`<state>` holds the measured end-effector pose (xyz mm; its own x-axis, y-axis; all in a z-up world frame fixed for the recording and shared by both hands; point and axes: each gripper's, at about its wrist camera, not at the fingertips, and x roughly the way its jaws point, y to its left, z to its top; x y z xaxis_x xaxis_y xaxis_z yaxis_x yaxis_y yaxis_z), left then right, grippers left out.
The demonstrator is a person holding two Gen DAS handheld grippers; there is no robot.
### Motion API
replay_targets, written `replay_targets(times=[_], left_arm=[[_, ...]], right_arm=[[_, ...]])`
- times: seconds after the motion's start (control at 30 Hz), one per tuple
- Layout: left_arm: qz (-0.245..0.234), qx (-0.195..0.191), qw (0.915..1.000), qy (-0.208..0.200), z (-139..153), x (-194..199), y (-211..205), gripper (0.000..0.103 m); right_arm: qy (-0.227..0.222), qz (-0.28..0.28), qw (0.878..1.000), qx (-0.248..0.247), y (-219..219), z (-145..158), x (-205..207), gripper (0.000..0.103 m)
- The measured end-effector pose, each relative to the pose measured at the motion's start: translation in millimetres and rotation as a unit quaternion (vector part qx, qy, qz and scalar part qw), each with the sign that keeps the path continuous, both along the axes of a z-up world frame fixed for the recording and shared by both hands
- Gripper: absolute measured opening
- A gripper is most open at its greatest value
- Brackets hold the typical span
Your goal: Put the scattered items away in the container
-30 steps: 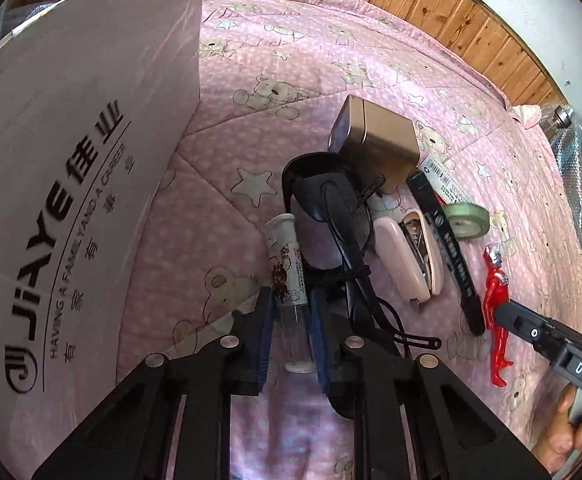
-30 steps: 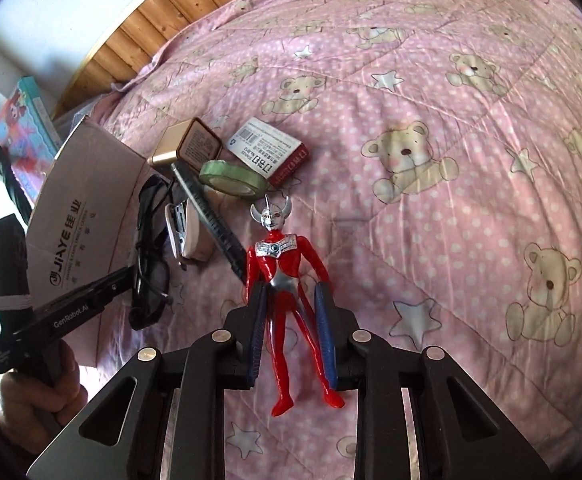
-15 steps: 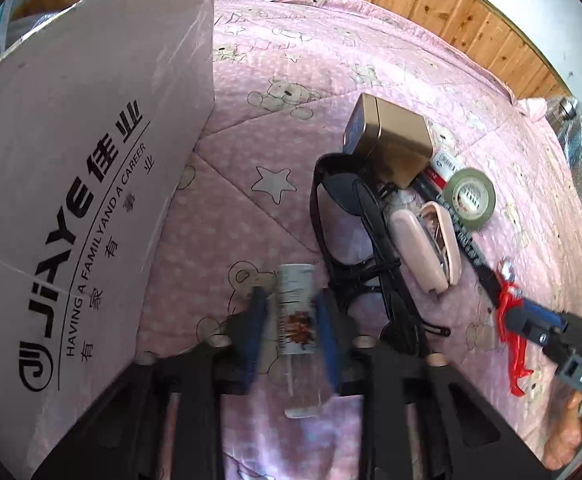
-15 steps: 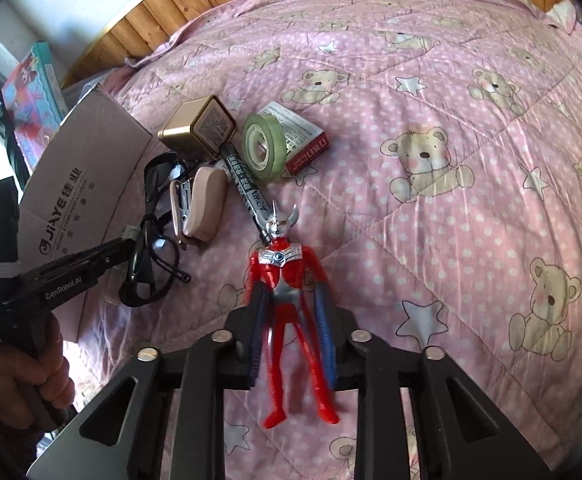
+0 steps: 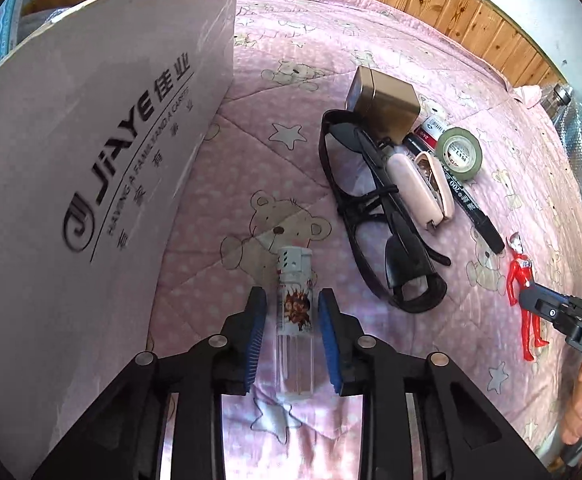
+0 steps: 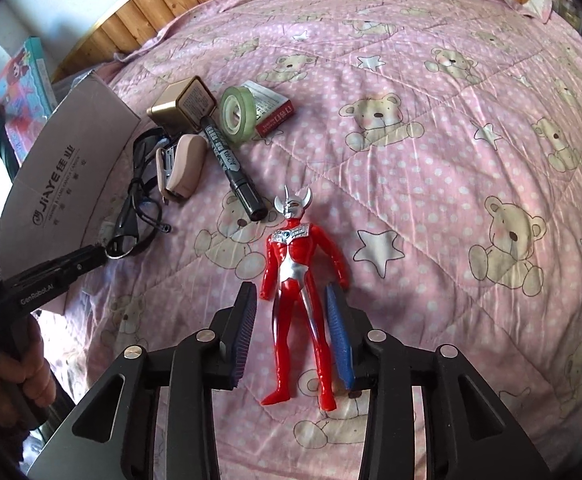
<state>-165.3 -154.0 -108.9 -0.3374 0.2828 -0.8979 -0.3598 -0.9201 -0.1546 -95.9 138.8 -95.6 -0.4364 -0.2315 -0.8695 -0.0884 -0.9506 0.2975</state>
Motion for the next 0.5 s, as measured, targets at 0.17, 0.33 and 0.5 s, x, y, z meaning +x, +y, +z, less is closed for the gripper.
replay_targets(times=[0.17, 0.33, 0.5], left_arm=[[-0.002, 0.003, 0.9999, 0.016, 2.6, -0.2, 9.1, 0.035], [-0.007, 0.002, 0.9994, 0.034, -0.5, -1.0, 7.5, 0.021], [-0.006, 0.012, 0.9996, 0.025, 13.2, 7.3, -1.5, 0.019]], right_arm=[[0.021, 0.01, 0.999, 0.04, -10.8, -3.6, 1.1, 0.04], [0.017, -0.003, 0.999, 0.038, -5.3, -4.2, 1.1, 0.026], [0.019, -0.022, 1.0, 0.005, 1.5, 4.0, 16.0, 0.026]])
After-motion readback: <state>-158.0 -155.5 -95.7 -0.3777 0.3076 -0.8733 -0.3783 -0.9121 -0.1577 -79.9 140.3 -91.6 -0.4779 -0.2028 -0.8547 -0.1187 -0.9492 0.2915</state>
